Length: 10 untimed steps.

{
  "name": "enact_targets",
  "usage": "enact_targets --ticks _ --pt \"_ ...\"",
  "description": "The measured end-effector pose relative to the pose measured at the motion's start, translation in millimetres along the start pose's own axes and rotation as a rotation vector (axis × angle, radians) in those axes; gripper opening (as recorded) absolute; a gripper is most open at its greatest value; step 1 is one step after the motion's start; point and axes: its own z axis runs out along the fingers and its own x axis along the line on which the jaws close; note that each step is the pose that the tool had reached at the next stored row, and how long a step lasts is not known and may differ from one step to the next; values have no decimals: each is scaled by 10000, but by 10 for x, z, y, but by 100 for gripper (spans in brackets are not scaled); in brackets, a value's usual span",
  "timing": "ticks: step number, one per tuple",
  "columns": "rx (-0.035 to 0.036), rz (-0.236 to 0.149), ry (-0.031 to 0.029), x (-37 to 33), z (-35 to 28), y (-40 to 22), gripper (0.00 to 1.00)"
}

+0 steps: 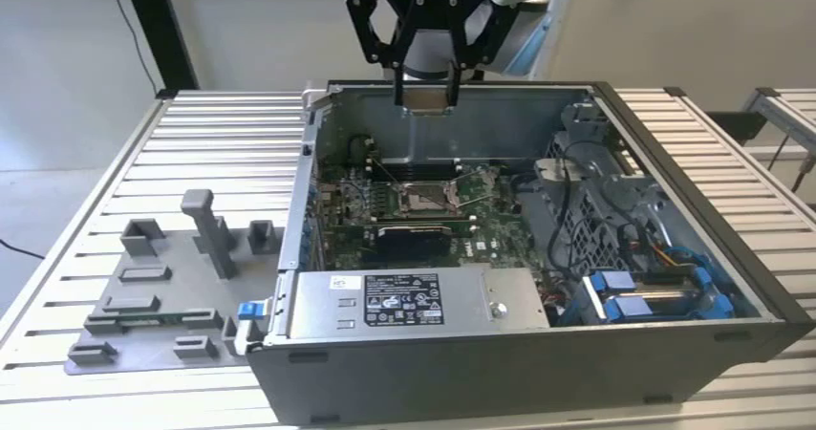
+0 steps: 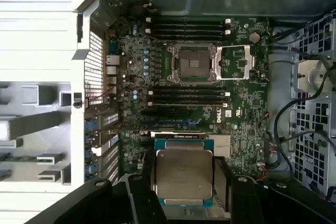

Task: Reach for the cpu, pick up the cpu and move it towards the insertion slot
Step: 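Pick up the cpu and move it towards the insertion slot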

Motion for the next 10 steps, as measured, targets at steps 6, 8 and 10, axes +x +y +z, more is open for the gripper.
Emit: enact_targets --ticks 6,8,10 --pt "-1 53 -7 -26 13 68 0" --pt "-1 73 -8 -42 17 89 0" --pt "-1 83 -11 -64 20 106 0"
